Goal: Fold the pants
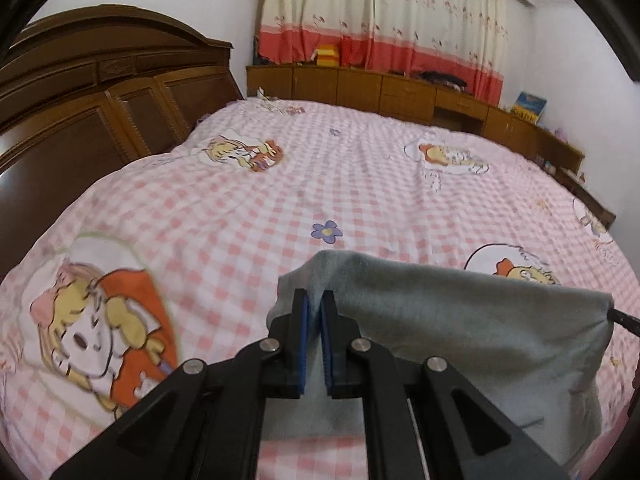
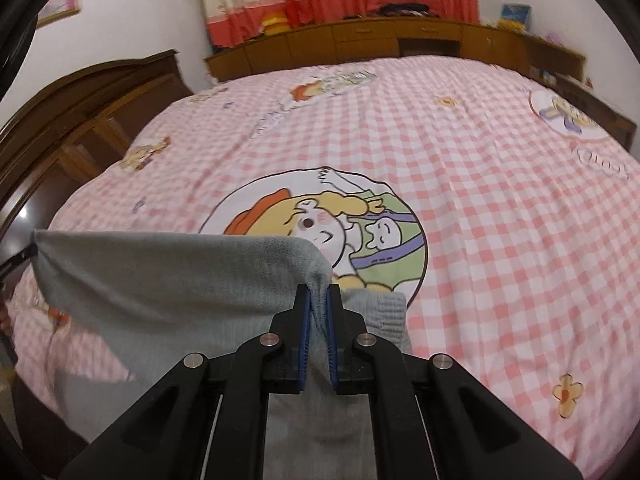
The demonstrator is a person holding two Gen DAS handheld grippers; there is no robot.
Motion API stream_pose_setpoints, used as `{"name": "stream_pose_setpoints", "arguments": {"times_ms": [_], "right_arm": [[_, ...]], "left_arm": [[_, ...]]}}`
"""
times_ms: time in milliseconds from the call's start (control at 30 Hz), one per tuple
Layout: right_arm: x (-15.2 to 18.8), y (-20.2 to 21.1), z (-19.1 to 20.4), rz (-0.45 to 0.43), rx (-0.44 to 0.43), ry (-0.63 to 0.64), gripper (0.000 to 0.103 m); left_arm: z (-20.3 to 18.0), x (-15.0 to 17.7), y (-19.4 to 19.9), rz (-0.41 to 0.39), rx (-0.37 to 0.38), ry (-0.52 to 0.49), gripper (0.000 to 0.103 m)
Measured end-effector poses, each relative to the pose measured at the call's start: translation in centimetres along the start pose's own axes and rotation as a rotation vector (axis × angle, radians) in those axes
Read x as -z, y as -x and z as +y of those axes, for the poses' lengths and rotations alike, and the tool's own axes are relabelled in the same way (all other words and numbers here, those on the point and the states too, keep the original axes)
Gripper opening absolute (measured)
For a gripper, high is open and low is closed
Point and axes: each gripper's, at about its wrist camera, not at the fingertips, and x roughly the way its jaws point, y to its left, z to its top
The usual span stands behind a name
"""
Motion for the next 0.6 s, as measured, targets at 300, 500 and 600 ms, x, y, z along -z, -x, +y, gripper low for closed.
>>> {"name": "stream_pose_setpoints", "arguments": {"times_ms": [300,500,600], "right_arm": [[7.1,4.3,1.8,0.031,-0.002,0.117,0.008],[12.0,5.3,2.7,0.068,0.010,0.172,0.008],[13.7,5.6,3.4,0.069,0.019,0.211,0.008]], "left_arm": [[1.3,6.6,7.3,-0.089,0.039,0.037,0.006],[2.5,12.7,9.7,-0.076,0.051,0.050,0.006],[3.2,15.3,10.5,-0.064,0.038,0.040,0.006]]}}
